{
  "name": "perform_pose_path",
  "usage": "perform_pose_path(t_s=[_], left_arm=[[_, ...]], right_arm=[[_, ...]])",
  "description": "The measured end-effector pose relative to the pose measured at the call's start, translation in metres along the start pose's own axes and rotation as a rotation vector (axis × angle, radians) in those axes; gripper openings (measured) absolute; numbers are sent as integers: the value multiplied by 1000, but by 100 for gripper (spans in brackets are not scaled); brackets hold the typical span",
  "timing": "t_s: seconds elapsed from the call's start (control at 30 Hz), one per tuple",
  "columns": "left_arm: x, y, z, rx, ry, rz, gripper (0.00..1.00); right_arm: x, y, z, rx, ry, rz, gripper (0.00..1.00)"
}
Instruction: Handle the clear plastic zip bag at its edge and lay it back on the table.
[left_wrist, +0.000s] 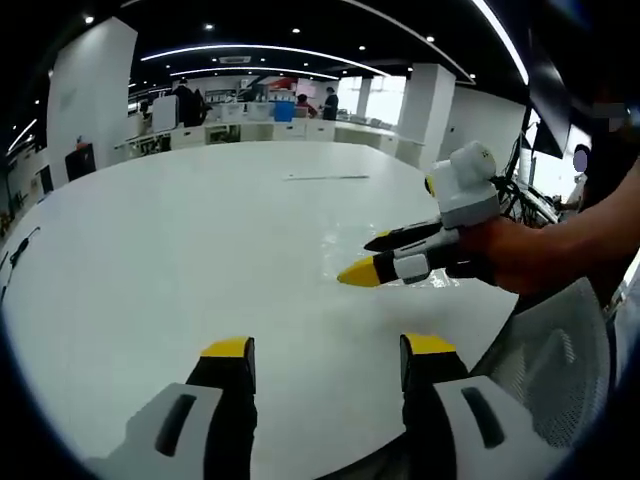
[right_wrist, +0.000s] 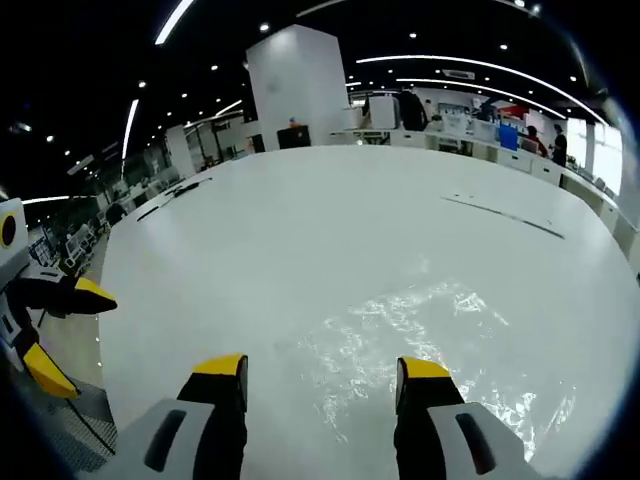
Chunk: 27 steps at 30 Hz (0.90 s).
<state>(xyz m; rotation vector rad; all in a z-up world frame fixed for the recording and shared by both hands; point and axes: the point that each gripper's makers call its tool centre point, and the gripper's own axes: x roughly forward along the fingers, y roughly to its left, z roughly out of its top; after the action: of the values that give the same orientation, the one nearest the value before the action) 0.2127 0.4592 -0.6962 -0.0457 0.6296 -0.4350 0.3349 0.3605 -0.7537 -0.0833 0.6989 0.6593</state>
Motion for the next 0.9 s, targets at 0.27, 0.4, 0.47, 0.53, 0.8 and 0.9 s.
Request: perform_pose_path(t_s=[0.27, 0.4, 0.47, 0.53, 0.8, 0.9], left_arm=[[0, 0, -2, -10, 10, -3, 56], [0, 0, -3, -13, 12, -2, 55], [0, 1, -4, -16, 12, 0, 55], [0, 1, -3, -19, 12, 2, 54], [0, 4, -6, -32, 19, 10, 52], [0, 4, -5, -32, 19, 9, 52]], right_arm=[[21, 0, 4, -9, 5, -14, 59], [22, 0, 0, -11, 14, -22, 58], [24, -3, -5, -34, 34, -40, 58], [22, -7, -7, -78, 44, -76, 57], [22, -7, -10, -105, 49, -85, 53], [24, -10, -9, -123, 37, -86, 46]])
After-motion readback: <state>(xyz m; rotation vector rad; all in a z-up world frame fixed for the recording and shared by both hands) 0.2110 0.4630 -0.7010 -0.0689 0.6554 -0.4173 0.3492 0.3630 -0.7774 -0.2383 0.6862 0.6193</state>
